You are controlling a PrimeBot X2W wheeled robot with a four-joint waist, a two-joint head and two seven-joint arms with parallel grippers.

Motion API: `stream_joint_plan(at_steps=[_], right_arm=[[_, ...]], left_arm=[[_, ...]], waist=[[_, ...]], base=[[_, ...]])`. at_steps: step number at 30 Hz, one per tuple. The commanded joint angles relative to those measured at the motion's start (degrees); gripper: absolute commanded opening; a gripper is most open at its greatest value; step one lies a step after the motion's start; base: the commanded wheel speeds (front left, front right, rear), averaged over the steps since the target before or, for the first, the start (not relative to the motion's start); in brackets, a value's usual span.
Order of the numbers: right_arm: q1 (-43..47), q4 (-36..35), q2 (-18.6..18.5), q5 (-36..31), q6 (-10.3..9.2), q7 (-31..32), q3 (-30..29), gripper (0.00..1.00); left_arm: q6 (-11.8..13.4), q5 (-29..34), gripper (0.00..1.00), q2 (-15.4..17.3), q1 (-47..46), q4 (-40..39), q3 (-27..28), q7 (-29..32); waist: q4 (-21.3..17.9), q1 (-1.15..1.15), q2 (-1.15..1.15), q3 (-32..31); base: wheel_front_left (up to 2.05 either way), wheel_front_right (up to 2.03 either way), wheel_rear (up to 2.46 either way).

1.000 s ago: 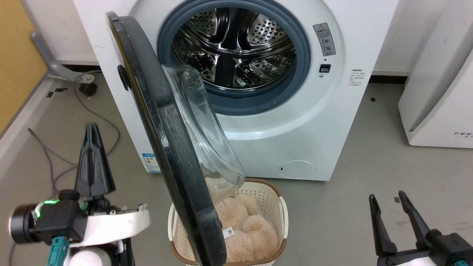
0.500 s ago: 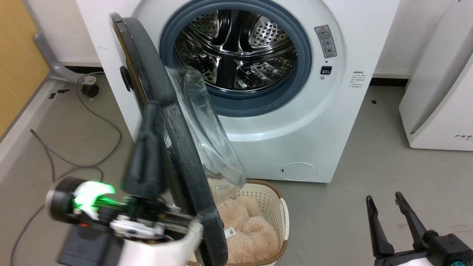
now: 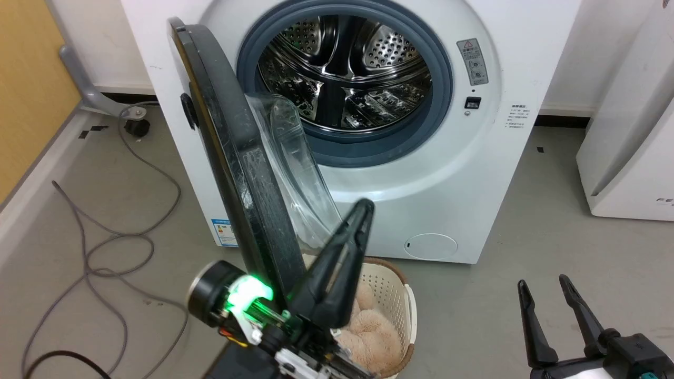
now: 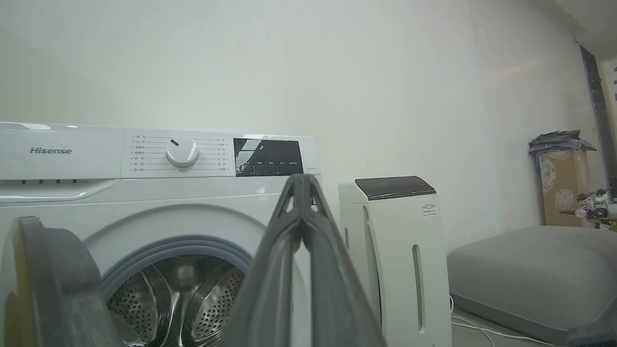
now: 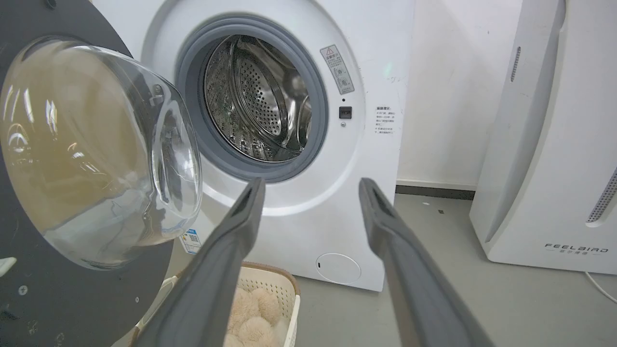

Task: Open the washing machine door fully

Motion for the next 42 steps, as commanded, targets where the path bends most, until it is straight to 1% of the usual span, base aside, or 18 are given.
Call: stream_joint_plan(at_steps=[1, 7, 14, 19, 26, 33, 42], right_arm=[[0.64, 0.18, 0.27, 0.5, 0.03, -0.25, 0.09, 1.0], [0.77, 0.41, 0.28, 0.84, 0.03, -0.25, 0.07, 1.0], [0.77, 0.8, 0.28, 0.93, 0.03, -0.25, -0.03, 1.0], [0.31, 0.91, 0.28, 0.85, 0.03, -0.25, 0.0, 1.0], [-0.08, 1.16, 0.28, 0.93, 0.03, -0.25, 0.15, 1.0], [0.17, 1.41, 0.28, 1.13, 0.03, -0.25, 0.04, 1.0], [0.07, 1.72, 0.28, 1.29, 0.03, -0.25, 0.2, 1.0]], left_arm=[[-0.22, 0.24, 0.0, 0.11, 0.75, 0.22, -0.2, -0.24], [-1.68, 0.71, 0.0, 0.11, 3.6, 2.24, -3.02, -0.24], [-2.36, 0.82, 0.0, 0.11, 6.19, 5.0, -5.95, -0.24], [-2.97, 1.39, 0.0, 0.11, 7.46, 8.41, -6.76, -0.24], [-2.97, 1.55, 0.0, 0.11, 8.43, 14.23, -5.2, -0.24], [-1.99, 1.22, 0.0, 0.11, 9.27, 18.25, -2.91, -0.24], [-1.58, 0.92, 0.0, 0.11, 9.52, 22.52, 0.08, -0.24]], waist=[[0.06, 0.0, 0.0, 0.01], [0.6, 0.0, 0.0, 0.15], [1.83, 0.0, 0.0, 0.48], [2.64, 0.0, 0.0, 0.92], [3.45, 0.0, 0.0, 1.36], [4.16, 0.0, 0.0, 1.53], [5.9, 0.0, 0.0, 1.41]], base=[[0.0, 0.0, 0.0], [0.0, 0.0, 0.0], [0.0, 0.0, 0.0], [0.0, 0.0, 0.0], [0.0, 0.0, 0.0], [0.0, 0.0, 0.0], [0.0, 0.0, 0.0]])
